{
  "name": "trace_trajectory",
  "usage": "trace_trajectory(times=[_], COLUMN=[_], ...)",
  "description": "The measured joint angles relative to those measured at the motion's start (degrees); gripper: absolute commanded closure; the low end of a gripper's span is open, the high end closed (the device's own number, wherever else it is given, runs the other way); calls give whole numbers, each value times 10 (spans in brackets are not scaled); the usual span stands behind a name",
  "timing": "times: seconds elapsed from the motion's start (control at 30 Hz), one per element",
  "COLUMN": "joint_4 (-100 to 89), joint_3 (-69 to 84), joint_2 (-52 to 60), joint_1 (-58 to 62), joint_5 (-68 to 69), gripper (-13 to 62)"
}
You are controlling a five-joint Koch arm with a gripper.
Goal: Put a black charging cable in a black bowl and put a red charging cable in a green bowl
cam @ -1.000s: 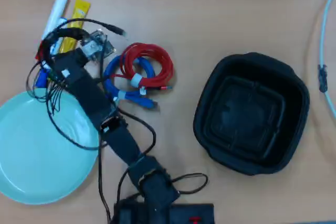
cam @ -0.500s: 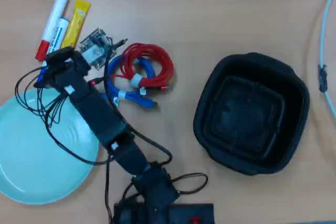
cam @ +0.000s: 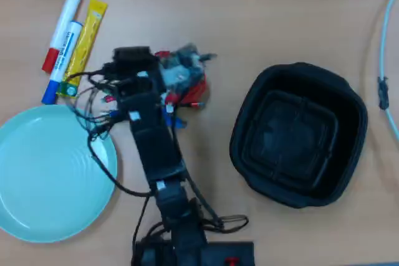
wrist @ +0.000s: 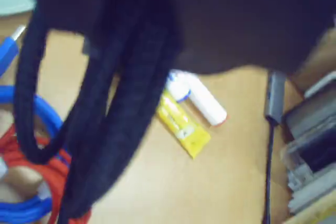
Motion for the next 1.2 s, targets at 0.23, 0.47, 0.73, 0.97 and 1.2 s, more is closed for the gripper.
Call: trace_trajectory(times=[0.23, 0.47, 0.73, 0.97, 1.2], joint_4=[27, 27, 27, 27, 26], joint_3=[47, 95, 98, 98, 108], joint_2=[98, 107, 80, -15, -128], joint_1=[134, 337, 473, 584, 643], joint_5=[0, 0, -1, 0, 47], gripper=[558, 560, 559, 555, 529])
